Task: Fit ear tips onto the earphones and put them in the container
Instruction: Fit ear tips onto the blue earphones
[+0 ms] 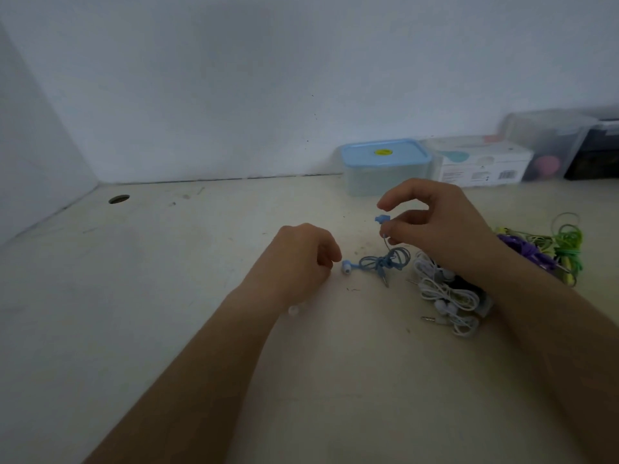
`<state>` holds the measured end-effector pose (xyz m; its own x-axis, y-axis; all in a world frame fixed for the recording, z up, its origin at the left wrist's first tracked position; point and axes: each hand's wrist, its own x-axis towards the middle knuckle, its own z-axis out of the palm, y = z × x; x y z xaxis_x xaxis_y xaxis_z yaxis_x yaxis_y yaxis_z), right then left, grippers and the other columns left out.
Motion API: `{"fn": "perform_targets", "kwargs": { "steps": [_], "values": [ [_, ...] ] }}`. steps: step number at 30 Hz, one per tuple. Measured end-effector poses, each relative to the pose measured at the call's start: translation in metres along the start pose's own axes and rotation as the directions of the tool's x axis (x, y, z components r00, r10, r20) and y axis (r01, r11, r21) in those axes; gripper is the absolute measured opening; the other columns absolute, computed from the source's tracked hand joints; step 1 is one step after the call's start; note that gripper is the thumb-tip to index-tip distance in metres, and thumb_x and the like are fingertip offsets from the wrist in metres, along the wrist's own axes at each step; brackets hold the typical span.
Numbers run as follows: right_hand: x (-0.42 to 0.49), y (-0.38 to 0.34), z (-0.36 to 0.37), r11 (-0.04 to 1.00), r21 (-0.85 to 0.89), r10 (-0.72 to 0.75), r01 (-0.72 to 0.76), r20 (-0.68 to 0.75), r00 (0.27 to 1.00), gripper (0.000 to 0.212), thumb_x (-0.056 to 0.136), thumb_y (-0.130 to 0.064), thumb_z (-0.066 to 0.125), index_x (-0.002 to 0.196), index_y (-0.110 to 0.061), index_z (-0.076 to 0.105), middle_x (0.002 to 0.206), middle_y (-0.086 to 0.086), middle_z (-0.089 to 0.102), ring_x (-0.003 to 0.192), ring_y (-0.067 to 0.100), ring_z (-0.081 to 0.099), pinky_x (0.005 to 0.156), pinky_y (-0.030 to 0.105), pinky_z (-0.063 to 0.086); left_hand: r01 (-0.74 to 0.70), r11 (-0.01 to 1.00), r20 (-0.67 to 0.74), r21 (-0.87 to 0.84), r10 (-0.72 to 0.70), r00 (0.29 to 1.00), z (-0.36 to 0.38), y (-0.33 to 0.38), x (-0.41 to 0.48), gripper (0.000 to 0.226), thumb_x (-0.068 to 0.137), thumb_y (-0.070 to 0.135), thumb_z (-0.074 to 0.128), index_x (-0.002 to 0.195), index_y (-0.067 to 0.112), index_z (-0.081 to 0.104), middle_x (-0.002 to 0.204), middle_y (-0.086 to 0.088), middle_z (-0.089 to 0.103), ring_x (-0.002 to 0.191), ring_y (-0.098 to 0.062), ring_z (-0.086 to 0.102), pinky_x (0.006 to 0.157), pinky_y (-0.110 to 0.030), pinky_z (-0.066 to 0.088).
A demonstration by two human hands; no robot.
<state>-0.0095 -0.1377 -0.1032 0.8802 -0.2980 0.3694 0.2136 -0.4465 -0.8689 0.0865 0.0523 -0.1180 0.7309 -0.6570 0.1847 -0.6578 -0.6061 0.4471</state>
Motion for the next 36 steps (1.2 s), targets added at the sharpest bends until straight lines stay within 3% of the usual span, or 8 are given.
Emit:
{"fn": "perform_targets", "kwargs": {
  "steps": [5,9,11,13,15,24,36],
  "values": [
    [0.000,0.000,0.002,0.991,0.117,0.070,-0.070,0.006,0.998,0.023,0.077,0.008,0.075,0.093,-0.008,0.072,0.088,0.007,0.076,0.078,0.025,0.074,0.076,0.028,0.061,-0.003,0.991,-0.110,-0.134,-0.011,0.994,-0.002,0.002,0.001,0.022,0.085,0.006,0.069,0.096,0.025,0.076,0.087,0.010,0.073,0.076,0.004,0.065,0.070,0.004,0.042],
    [0.000,0.001,0.004,0.978,0.185,0.088,-0.092,0.030,0.996,0.021,0.078,0.012,0.072,0.094,-0.002,0.072,0.084,0.011,0.076,0.074,0.021,0.073,0.071,0.023,0.058,-0.014,0.929,-0.196,-0.369,-0.063,0.979,-0.007,0.008,-0.001,0.016,0.085,0.012,0.073,0.093,0.025,0.076,0.086,0.012,0.074,0.079,0.001,0.069,0.075,-0.009,0.052],
    [0.000,0.001,0.006,0.970,0.224,0.088,-0.095,0.040,0.995,0.021,0.078,0.015,0.071,0.093,0.000,0.072,0.084,0.013,0.076,0.075,0.021,0.073,0.070,0.022,0.057,0.004,0.854,-0.187,-0.520,-0.118,0.975,-0.011,0.011,-0.003,0.014,0.087,0.012,0.071,0.097,0.022,0.074,0.088,0.007,0.074,0.079,-0.004,0.071,0.077,-0.018,0.057],
    [0.000,0.002,0.007,0.964,0.249,0.083,-0.095,0.056,0.995,0.021,0.078,0.016,0.070,0.092,0.001,0.072,0.085,0.014,0.076,0.076,0.021,0.073,0.070,0.023,0.057,0.043,0.710,-0.113,-0.703,-0.170,0.979,-0.014,0.015,-0.005,0.015,0.090,0.007,0.068,0.102,0.015,0.071,0.093,-0.002,0.075,0.080,-0.013,0.074,0.078,-0.027,0.060],
    [-0.001,0.002,0.008,0.963,0.257,0.069,-0.087,0.078,0.995,0.021,0.078,0.015,0.070,0.091,-0.001,0.072,0.088,0.014,0.076,0.078,0.024,0.073,0.072,0.025,0.058,0.060,0.604,-0.065,-0.795,-0.182,0.981,-0.014,0.017,-0.006,0.017,0.090,0.003,0.067,0.105,0.011,0.069,0.095,-0.007,0.075,0.082,-0.018,0.075,0.079,-0.029,0.060],
    [-0.003,0.001,0.011,0.947,0.312,0.037,-0.074,0.123,0.992,0.022,0.077,0.012,0.073,0.096,0.001,0.069,0.089,0.013,0.076,0.081,0.028,0.075,0.072,0.027,0.058,0.036,0.489,-0.039,-0.871,-0.141,0.989,-0.005,0.019,-0.006,0.025,0.083,0.001,0.072,0.105,0.012,0.069,0.096,-0.004,0.077,0.091,-0.015,0.074,0.079,-0.019,0.056],
    [-0.004,0.000,0.011,0.952,0.306,-0.009,-0.025,0.107,0.994,0.015,0.081,0.006,0.073,0.091,-0.005,0.072,0.091,0.016,0.075,0.084,0.032,0.074,0.078,0.032,0.059,-0.011,0.498,-0.066,-0.867,-0.092,0.994,-0.003,0.020,-0.004,0.033,0.082,-0.006,0.071,0.108,0.014,0.071,0.100,-0.004,0.077,0.097,-0.017,0.073,0.088,-0.028,0.057]
  ]
}}
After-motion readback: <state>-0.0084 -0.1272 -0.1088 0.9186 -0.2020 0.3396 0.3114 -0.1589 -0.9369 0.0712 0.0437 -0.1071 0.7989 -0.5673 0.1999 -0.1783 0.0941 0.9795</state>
